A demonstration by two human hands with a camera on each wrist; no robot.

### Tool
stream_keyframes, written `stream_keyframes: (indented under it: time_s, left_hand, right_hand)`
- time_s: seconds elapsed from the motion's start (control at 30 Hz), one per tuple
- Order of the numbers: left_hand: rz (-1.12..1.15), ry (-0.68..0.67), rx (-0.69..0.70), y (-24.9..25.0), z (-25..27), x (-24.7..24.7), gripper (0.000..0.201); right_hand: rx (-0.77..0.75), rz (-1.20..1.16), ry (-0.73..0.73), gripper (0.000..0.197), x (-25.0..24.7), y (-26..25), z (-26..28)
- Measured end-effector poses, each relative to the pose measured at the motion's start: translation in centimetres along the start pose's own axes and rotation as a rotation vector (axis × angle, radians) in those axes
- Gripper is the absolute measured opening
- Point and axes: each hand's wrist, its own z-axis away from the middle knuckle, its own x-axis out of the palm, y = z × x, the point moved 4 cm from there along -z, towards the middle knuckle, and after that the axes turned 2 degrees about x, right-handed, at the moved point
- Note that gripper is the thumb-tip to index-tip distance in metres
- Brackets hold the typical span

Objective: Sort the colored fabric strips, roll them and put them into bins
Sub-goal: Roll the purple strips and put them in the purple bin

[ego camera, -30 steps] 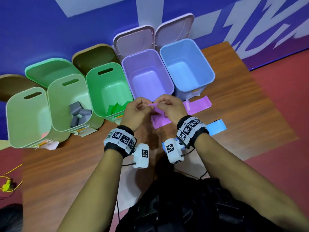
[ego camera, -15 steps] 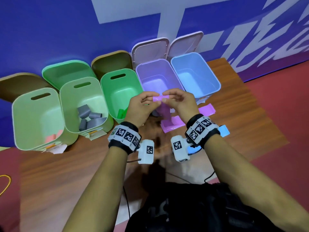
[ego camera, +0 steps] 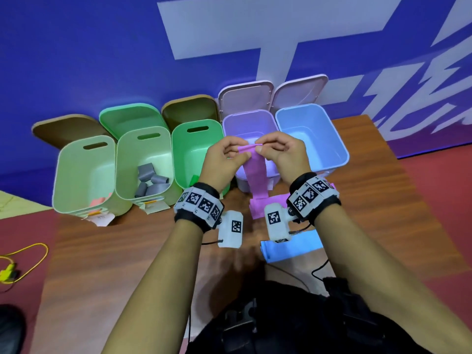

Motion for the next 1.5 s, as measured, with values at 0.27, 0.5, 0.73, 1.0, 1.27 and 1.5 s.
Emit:
stream_keyframes:
  time_s: [0.27, 0.5, 0.73, 1.0, 1.27, 1.5]
  left_hand:
    - [0.002, 0.056, 0.038, 0.6, 1.5, 2.9, 0.024]
    - [-0.018, 0.07, 0.08, 0.6, 2.5, 3.9, 0.025]
    - [-0.001, 0.065, 0.132, 1.7, 1.8, 3.6, 0.027]
    - [-0.011, 0.026, 0.113, 1.5, 1.1, 2.7, 0.026]
    - [0.077, -0.051, -0.03, 1.3, 1.2, 2.3, 0.011]
    - [0.045, -0.012, 0.004, 1.0, 0.8, 2.4, 0.015]
  right_hand:
    - [-0.049, -0.058, -0.101, 0.029, -2.7, 0.2, 0.6]
    - [-0.084, -0.081, -0.107, 0.021, -3.5, 0.6, 0.6]
    - [-0.065, -0.113, -0.161, 0.012, -3.2, 0.3, 0.9]
    - [-0.015, -0.08, -0.126, 0.012, -2.7, 0.3, 0.9]
    - [0.0, -0.095, -0.082, 0.012, -2.7, 0.1, 0.6]
    - [0.015, -0.099, -0.127, 0.018, -2.7, -0.2, 0.6]
